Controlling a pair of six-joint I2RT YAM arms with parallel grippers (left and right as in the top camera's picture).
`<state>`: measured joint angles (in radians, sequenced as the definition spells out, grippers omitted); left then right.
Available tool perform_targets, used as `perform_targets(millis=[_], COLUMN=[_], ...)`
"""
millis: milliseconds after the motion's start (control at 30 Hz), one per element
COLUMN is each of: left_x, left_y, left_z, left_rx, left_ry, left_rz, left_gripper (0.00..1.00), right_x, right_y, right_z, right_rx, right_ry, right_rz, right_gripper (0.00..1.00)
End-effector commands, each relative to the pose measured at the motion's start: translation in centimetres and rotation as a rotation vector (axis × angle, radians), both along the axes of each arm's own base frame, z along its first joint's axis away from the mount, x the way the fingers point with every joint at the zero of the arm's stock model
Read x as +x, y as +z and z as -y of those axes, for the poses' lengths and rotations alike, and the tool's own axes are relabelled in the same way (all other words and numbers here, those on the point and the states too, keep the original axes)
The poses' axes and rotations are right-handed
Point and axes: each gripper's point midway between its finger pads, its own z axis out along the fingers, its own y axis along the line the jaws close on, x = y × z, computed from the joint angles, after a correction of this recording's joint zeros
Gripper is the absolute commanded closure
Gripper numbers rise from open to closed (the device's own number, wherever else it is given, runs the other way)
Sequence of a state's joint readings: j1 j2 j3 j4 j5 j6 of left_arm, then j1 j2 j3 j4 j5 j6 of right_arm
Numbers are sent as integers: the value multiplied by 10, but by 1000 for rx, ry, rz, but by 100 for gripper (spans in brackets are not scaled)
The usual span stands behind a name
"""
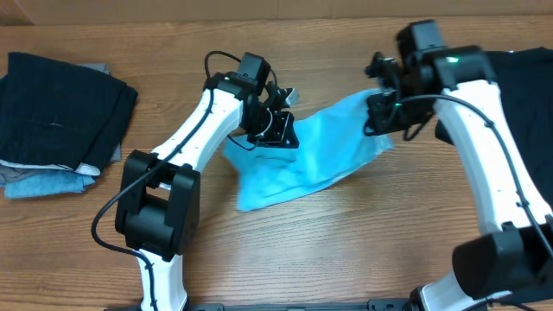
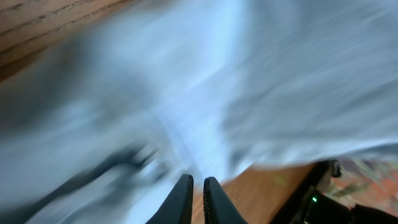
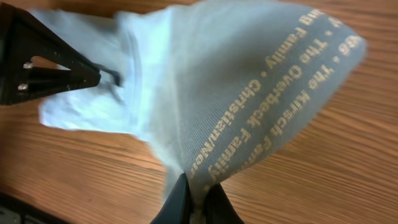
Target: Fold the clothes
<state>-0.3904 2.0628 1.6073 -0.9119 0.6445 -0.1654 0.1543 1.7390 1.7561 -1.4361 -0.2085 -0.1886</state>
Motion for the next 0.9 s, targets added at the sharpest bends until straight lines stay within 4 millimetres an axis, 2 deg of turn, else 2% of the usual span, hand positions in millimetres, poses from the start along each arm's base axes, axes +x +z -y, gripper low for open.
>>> perform_targets(millis=[0,133,233,333,400,567,700,833,867], left_x=[8,14,17,12,4,-28,-52,-62,-63], left_y=[7,5,10,11,5,-39,-93,-122,-124], left_z=[8,16,31,49,61,91,104,117,116], left_rx=[34,51,14,-12,-17,-1,43,11,14], left_ry=[75,128,153,131,101,26,15,-18,-15], left_rz=[19,32,35,41,32,-86,-219,-268,-272], left_gripper=[87,88,94,96,96,96,96,96,96], right_x=[-1,-3,-5,-7,-7,-7,-7,-7,-7], right_y=[29,29,29,28,28,28,28,28,28], right_z=[-3,-10,-10,-10,-10,-10,-10,-10,-10], right_rx=[46,79,81,80,80,80,81,81,81], right_ry=[65,81,84,83,83,79,79,79,79], right_rz=[93,83,75,70,67,66,67,68,68], right_gripper=[96,96,96,96,96,96,96,96,96])
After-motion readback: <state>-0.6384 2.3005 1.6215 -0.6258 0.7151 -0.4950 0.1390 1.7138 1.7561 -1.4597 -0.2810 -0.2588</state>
